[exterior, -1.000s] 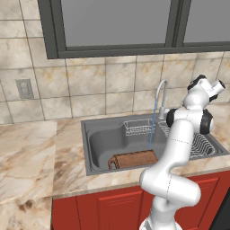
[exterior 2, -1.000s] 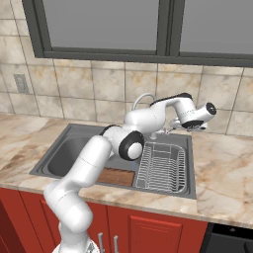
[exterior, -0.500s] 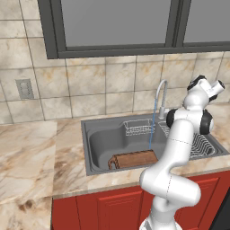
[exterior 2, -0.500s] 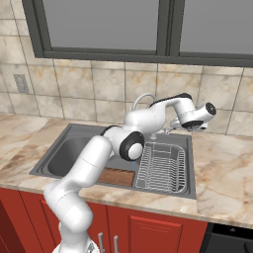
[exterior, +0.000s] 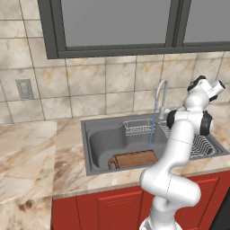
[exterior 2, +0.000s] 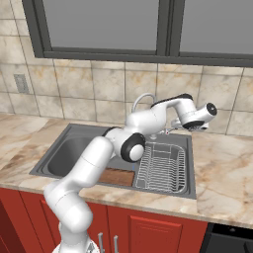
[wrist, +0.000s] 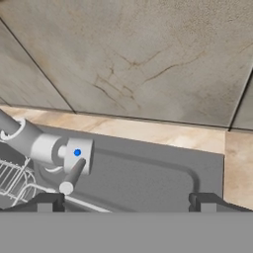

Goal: Turn on the sink faucet with hot water and rinse the cutting board for ten seconds, then turn off the faucet. Push the cutting board to reach the water if necessary.

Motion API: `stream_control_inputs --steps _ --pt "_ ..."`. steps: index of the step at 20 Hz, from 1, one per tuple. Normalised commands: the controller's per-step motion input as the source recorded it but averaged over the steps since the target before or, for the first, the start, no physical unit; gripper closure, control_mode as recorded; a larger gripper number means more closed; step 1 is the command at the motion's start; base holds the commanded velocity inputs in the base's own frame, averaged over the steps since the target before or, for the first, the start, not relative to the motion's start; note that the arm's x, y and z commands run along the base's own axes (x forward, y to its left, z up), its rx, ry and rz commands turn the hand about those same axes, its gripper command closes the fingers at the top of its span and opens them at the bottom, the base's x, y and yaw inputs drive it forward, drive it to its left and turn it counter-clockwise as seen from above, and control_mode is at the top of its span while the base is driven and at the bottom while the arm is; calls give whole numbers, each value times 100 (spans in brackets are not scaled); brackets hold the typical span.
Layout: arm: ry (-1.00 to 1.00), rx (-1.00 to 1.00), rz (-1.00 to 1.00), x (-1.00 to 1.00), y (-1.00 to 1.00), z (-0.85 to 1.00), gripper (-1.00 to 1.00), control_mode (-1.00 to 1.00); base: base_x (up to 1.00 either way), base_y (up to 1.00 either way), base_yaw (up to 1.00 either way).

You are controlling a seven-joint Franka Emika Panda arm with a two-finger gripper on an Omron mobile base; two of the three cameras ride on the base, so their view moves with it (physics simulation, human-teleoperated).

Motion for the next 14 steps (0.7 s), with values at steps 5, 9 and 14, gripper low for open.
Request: stream_control_inputs --steps 5,9,14 --pt "0 0 0 7 -4 0 -100 -100 0 0 0" --pt "0 0 0 11 -5 0 -100 -100 0 0 0" --pt "0 0 0 6 -4 0 -100 -100 0 0 0"
